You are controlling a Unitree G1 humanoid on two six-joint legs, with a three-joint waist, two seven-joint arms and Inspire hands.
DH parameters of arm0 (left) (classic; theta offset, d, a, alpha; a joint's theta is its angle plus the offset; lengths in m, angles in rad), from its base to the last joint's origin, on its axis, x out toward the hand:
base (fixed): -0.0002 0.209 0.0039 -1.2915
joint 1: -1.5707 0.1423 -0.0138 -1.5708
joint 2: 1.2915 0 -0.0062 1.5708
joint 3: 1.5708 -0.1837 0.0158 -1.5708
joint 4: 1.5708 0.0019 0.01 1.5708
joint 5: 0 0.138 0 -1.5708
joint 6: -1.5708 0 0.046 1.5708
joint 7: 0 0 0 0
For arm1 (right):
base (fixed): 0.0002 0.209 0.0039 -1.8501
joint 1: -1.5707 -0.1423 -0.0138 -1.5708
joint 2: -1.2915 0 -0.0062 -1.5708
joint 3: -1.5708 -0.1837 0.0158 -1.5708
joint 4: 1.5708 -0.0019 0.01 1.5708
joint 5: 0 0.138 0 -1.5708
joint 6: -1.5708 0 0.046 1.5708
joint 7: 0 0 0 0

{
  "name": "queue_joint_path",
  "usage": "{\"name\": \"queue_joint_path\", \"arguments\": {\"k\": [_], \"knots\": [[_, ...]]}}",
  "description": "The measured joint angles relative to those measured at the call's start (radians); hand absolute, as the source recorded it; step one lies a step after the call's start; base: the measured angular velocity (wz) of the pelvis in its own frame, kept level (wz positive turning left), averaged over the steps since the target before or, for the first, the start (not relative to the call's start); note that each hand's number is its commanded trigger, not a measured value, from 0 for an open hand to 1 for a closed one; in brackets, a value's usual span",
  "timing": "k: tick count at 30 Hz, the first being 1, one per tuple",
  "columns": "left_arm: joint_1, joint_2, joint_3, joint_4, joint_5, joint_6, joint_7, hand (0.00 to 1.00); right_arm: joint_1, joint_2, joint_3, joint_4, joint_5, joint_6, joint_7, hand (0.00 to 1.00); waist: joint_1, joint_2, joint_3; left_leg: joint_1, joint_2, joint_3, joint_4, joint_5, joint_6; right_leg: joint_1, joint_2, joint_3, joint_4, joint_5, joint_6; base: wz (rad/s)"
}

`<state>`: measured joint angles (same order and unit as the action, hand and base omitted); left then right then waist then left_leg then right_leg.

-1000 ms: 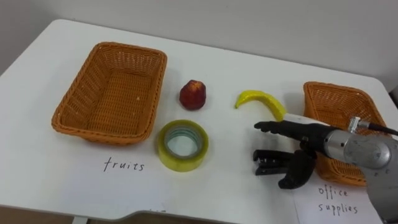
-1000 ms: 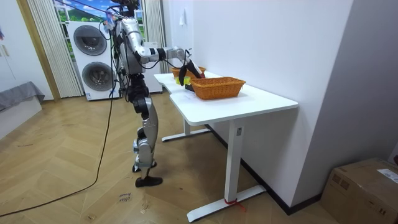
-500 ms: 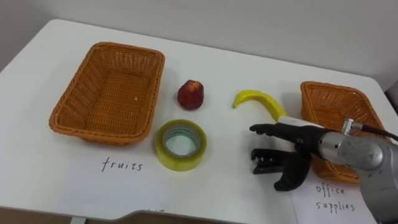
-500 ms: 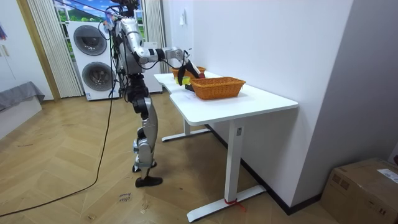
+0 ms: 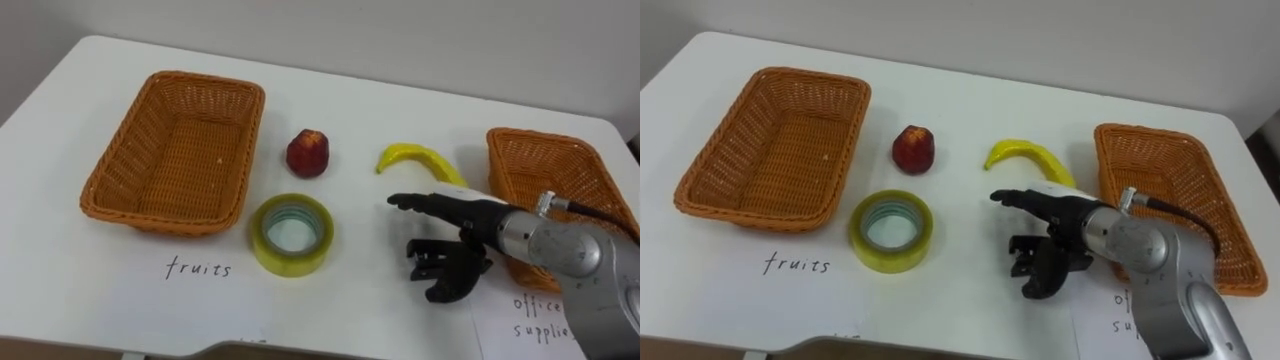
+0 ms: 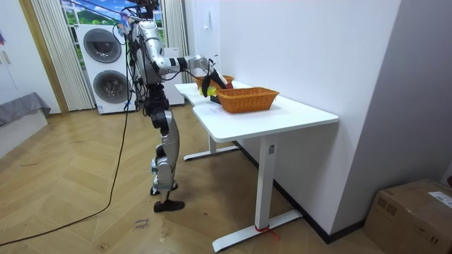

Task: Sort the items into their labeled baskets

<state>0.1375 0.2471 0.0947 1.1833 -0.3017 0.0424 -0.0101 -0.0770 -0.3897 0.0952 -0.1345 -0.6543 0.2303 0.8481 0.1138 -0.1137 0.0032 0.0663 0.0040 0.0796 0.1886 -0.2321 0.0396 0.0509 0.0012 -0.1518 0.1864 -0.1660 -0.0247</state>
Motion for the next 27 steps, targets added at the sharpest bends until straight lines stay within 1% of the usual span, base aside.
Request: {"name": "queue_joint_path", "arguments": {"k": [5,14,23,27], "knots": [[0.015,0.000,0.001,-0.013,0.000,-0.002,0.002,0.00,0.018,0.000,0.000,0.000,-0.032,-0.001,-0.023,0.00,0.000,0.000,0.0000,0.004,0.000,0.000,-0.002,0.001,0.000,0.004,0.001,0.000,0.001,0.000,0.000,0.00],[0.015,-0.005,0.001,-0.013,0.000,0.000,0.009,0.00,0.055,0.002,0.000,0.000,-0.130,0.002,-0.039,0.00,0.001,0.001,0.0005,0.004,-0.001,-0.001,-0.003,0.002,0.001,0.005,0.000,-0.003,0.001,0.000,0.000,0.00],[0.017,-0.004,0.001,-0.013,0.001,0.000,0.020,0.00,0.061,0.002,0.000,0.000,-0.136,0.002,-0.048,0.00,-0.011,-0.003,0.0014,0.004,-0.002,-0.001,-0.016,0.008,0.001,0.001,0.001,-0.006,-0.001,0.000,0.000,0.00],[0.019,-0.005,0.001,-0.013,0.009,0.000,0.021,0.00,0.061,0.001,0.000,0.001,-0.137,0.002,-0.050,0.00,-0.010,-0.004,0.0020,0.005,-0.002,0.000,-0.019,0.009,0.000,0.000,0.001,-0.006,-0.002,0.000,0.000,0.00]]}}
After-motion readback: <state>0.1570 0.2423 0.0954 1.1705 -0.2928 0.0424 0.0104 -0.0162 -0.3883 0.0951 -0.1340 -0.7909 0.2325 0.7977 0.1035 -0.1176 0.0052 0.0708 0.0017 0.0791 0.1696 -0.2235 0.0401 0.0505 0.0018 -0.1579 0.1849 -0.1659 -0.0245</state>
